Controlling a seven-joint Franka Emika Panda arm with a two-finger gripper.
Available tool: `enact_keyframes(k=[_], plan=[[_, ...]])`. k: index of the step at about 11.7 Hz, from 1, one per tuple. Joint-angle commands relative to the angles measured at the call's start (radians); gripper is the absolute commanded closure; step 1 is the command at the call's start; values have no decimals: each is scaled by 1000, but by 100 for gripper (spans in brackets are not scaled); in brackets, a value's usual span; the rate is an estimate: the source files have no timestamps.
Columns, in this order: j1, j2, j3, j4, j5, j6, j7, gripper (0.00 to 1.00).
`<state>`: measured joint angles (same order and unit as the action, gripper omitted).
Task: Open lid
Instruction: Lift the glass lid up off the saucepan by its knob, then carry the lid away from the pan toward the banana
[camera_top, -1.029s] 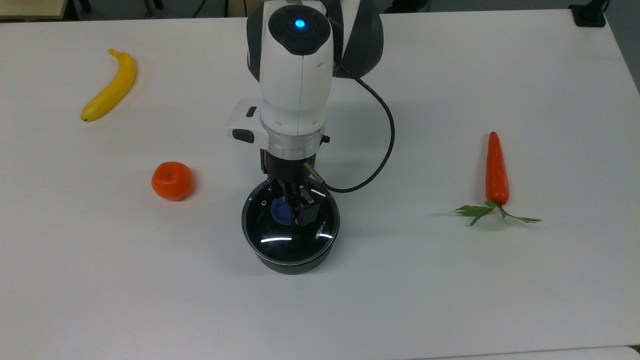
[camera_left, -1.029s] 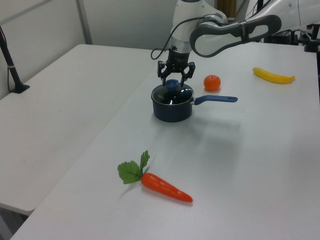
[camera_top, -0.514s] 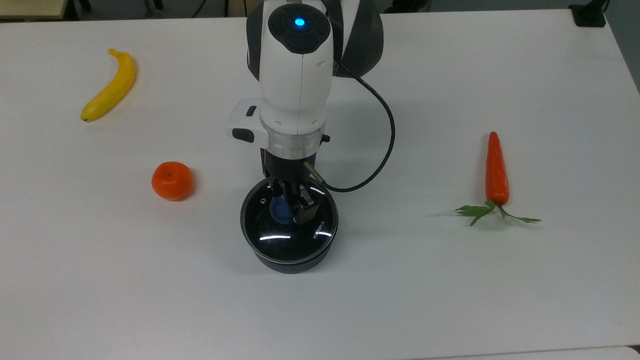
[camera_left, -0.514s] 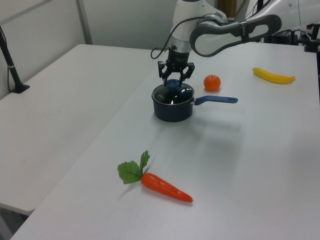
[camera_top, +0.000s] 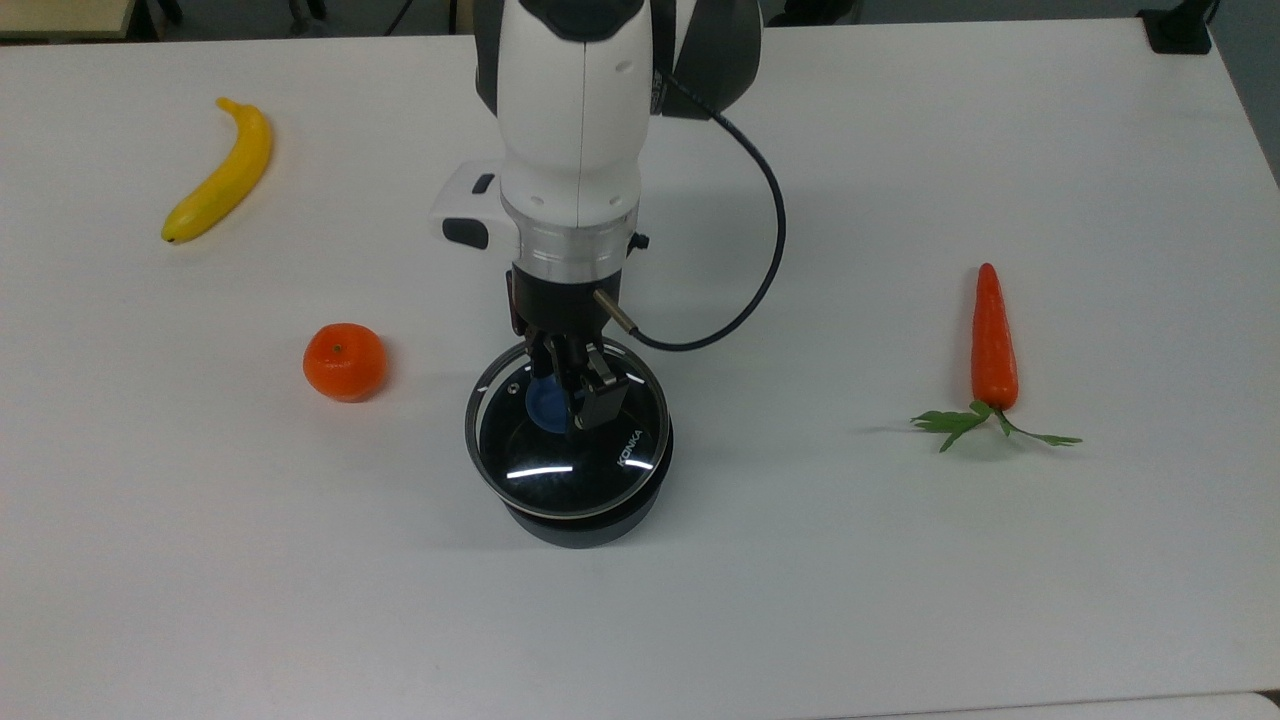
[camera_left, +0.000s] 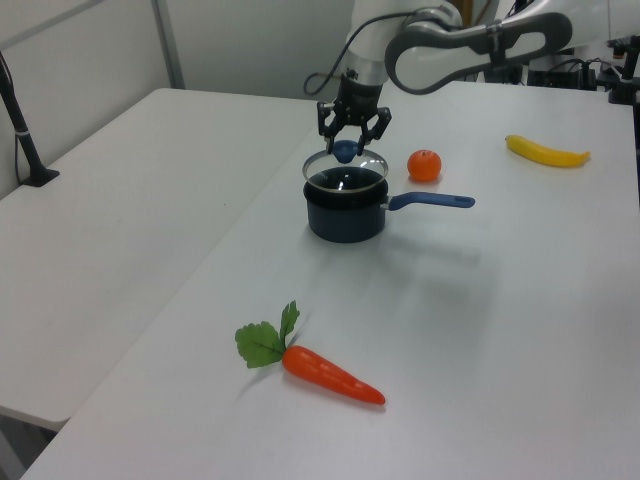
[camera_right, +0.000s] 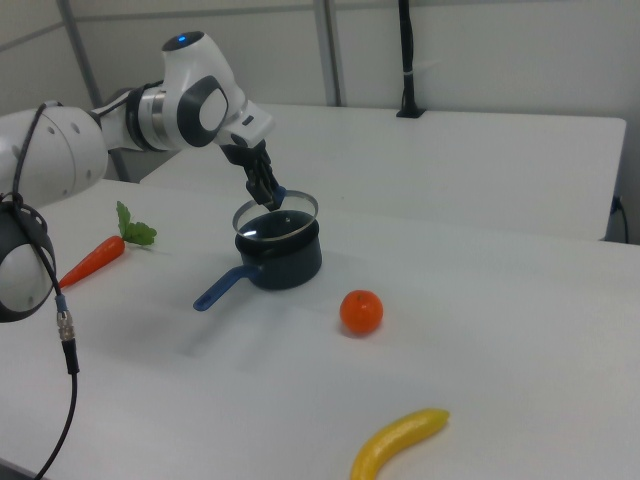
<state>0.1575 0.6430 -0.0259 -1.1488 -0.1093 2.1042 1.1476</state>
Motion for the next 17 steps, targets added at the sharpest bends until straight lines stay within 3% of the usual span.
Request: enact_keyframes(k=[1, 4, 7, 9, 12, 14, 17], plan=[[-33, -193, 37, -208, 25, 5, -112, 60], [-67, -374, 35, -372, 198, -7, -435, 60], [-116, -472, 5, -469, 238, -142, -766, 60], [-127, -552, -61, -566, 295, -148, -993, 61], [-138, -568, -164, -627, 295, -205, -1305, 61], [-128, -568, -225, -693, 284, -167, -1417, 61], [-130, -531, -235, -750, 280, -48, -1442, 61]])
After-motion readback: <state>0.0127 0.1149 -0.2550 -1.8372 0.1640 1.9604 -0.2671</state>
